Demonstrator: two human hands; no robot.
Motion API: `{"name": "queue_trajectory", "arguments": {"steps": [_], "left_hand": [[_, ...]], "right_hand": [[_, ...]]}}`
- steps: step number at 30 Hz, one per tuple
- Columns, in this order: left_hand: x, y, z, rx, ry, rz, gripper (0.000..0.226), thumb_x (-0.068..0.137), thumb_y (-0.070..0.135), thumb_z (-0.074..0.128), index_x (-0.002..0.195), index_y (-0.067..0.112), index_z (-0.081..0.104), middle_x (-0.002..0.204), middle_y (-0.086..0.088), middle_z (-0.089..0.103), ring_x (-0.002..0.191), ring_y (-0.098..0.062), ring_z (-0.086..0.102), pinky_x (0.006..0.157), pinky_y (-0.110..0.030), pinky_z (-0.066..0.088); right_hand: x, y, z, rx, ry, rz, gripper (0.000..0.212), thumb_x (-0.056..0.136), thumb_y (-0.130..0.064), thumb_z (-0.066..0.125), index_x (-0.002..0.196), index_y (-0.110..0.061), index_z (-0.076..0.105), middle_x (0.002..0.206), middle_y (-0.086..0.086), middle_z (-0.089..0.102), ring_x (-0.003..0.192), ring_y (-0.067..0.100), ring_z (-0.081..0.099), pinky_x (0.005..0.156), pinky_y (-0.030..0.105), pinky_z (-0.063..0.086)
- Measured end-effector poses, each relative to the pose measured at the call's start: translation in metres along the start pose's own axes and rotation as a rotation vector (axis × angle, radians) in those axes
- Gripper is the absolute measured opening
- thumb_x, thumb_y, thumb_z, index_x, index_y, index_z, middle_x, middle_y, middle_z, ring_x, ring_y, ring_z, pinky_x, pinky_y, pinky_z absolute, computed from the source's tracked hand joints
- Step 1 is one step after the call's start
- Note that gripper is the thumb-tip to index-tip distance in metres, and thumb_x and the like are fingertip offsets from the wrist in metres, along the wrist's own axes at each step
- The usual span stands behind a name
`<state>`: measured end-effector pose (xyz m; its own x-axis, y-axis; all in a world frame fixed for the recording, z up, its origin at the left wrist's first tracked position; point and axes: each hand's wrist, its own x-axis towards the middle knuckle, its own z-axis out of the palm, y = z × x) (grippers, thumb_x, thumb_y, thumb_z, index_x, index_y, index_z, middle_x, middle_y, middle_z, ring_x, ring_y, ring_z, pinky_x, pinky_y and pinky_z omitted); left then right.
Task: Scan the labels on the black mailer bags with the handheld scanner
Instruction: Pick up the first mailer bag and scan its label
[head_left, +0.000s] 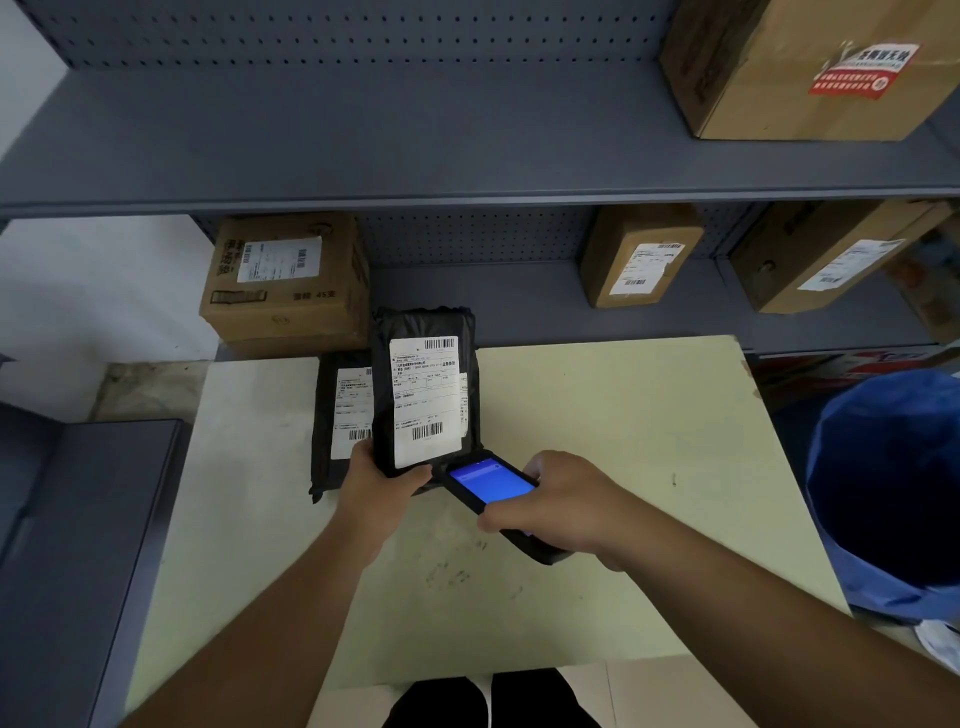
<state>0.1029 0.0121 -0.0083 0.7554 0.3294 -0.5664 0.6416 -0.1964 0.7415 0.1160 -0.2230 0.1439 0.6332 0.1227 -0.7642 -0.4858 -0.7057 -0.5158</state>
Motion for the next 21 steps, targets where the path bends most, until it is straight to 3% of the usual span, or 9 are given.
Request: {"name": "queue_trajectory", "arguments": {"steps": [5,13,16,19,21], "left_hand": [[-0.001,-0.002,0.0,-0.006,0.009,0.009,0.071,0.062,0.04,0.09,0.126,0.031,0.061,0.112,0.014,0.077,0.103,-0.009,0.074,0.092,-0.043,0.062],[-0.01,0.008,0.007,-0.066,-0.004,0.005,0.075,0.058,0.039,0.085,0.128,0.025,0.061,0.113,0.01,0.077,0.104,-0.013,0.073,0.093,-0.04,0.059],[-0.013,0.012,0.015,-0.09,-0.019,-0.018,0.074,0.059,0.038,0.086,0.128,0.025,0.061,0.112,0.008,0.077,0.103,-0.014,0.073,0.094,-0.043,0.06],[-0.016,0.016,0.03,-0.128,-0.047,-0.041,0.073,0.056,0.042,0.088,0.123,0.026,0.063,0.109,0.006,0.078,0.102,-0.017,0.075,0.094,-0.047,0.061],[-0.017,0.021,0.043,-0.171,-0.071,-0.044,0.06,0.058,0.037,0.09,0.113,0.027,0.067,0.104,0.004,0.08,0.1,-0.02,0.077,0.093,-0.047,0.061]], "right_hand": [[0.001,0.003,0.003,0.017,-0.002,0.007,0.059,0.06,-0.045,0.086,0.107,-0.016,0.064,0.088,0.001,0.068,0.071,0.019,0.065,0.068,0.033,0.053],[0.0,0.011,-0.003,0.067,0.041,-0.001,0.053,0.071,-0.04,0.088,0.11,-0.017,0.062,0.093,0.002,0.07,0.075,0.017,0.065,0.069,0.032,0.053],[0.001,0.017,-0.007,0.089,0.065,-0.011,0.055,0.067,-0.042,0.087,0.11,-0.019,0.061,0.104,0.008,0.076,0.076,0.018,0.066,0.069,0.032,0.053],[0.002,0.025,-0.013,0.117,0.095,-0.018,0.057,0.065,-0.044,0.086,0.109,-0.02,0.06,0.11,0.011,0.076,0.077,0.018,0.066,0.068,0.033,0.054],[0.001,0.031,-0.019,0.14,0.109,-0.021,0.055,0.068,-0.042,0.087,0.109,-0.02,0.059,0.11,0.011,0.076,0.077,0.018,0.067,0.067,0.033,0.053]]}}
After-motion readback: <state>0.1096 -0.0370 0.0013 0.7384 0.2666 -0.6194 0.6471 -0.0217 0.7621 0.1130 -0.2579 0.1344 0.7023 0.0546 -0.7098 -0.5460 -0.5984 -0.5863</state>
